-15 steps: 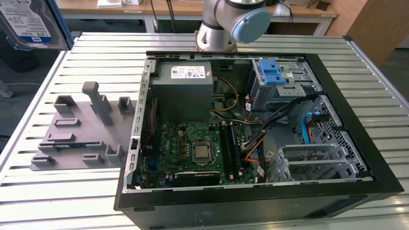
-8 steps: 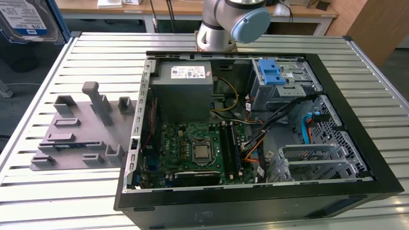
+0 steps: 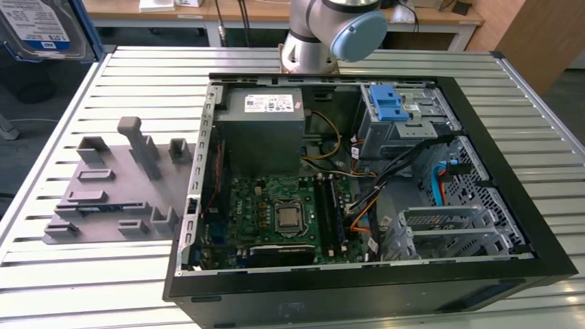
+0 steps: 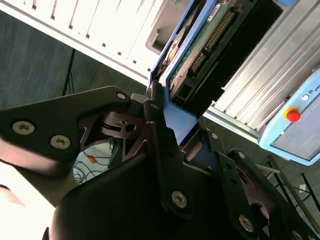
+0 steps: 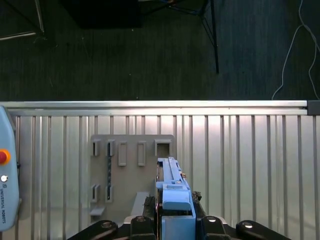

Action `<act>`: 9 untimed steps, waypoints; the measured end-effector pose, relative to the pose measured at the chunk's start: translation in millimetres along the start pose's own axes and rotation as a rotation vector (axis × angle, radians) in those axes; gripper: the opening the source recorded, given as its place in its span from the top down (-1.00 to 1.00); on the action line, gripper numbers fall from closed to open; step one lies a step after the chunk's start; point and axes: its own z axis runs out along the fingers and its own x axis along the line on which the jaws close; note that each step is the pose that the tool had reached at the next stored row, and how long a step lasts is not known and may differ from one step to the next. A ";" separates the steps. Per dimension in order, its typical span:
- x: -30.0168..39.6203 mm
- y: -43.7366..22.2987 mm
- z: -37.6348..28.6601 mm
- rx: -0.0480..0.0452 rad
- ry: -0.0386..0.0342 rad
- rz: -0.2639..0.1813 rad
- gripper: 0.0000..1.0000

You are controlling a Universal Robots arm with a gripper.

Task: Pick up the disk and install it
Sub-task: 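Pick up the disk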

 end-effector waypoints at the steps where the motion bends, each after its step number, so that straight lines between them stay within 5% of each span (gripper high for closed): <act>1: 0.0 -1.0 0.0 0.0001 0.0000 0.000 0.26; 9: 4.6 -8.8 -0.3 0.0000 0.0000 0.000 0.26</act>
